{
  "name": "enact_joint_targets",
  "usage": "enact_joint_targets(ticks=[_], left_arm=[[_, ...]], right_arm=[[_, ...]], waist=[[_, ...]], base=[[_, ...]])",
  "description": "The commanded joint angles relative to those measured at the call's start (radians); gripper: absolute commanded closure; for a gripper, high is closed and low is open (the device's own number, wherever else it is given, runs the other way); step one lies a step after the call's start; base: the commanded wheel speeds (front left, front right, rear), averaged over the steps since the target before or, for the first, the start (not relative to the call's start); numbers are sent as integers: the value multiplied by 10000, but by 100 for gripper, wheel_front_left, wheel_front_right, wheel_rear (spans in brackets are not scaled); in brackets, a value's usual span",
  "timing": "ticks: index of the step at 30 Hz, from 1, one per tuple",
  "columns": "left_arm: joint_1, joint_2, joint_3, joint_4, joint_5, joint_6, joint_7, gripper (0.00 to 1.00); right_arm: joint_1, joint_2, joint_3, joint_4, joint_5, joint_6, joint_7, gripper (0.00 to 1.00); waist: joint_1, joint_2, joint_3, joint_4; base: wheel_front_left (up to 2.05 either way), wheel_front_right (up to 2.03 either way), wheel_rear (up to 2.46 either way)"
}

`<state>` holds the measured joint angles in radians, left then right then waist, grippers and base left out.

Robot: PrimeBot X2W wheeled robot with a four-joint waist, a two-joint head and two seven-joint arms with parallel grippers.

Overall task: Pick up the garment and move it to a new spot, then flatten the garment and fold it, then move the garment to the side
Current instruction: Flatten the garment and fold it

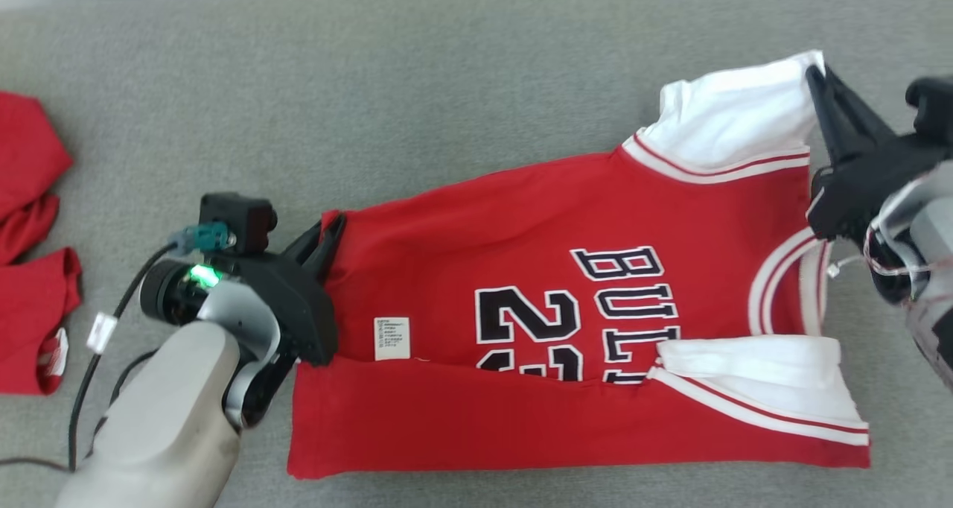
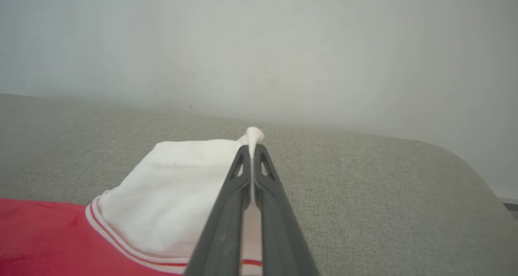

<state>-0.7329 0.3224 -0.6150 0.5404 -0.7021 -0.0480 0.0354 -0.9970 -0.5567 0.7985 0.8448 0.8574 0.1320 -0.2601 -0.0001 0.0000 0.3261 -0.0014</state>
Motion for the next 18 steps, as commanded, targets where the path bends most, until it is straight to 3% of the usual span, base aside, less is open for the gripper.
enact_joint_targets(ticks=[1, 6, 13, 18], left_arm=[[241, 83, 28, -31, 72, 61, -111, 100], [712, 156, 65, -252, 158, 314, -689, 100], [1397, 222, 130, -536, 399, 755, -1670, 100], [1999, 231, 162, -668, 424, 928, -2254, 100]], right_arm=[[234, -126, -223, -338, -152, -27, -57, 100], [2051, -253, -1767, -2116, -708, -27, -55, 100], [4908, 259, -3691, -4196, -1589, -25, -58, 100], [6498, 614, -4592, -4993, -1847, -25, -43, 100]], waist=[[1, 0, -272, -288], [1, 0, -509, -420], [1, 0, -868, -537], [1, 0, -1110, -540]], base=[[0, 0, 0], [0, 0, 0], [0, 0, 0], [0, 0, 0]])
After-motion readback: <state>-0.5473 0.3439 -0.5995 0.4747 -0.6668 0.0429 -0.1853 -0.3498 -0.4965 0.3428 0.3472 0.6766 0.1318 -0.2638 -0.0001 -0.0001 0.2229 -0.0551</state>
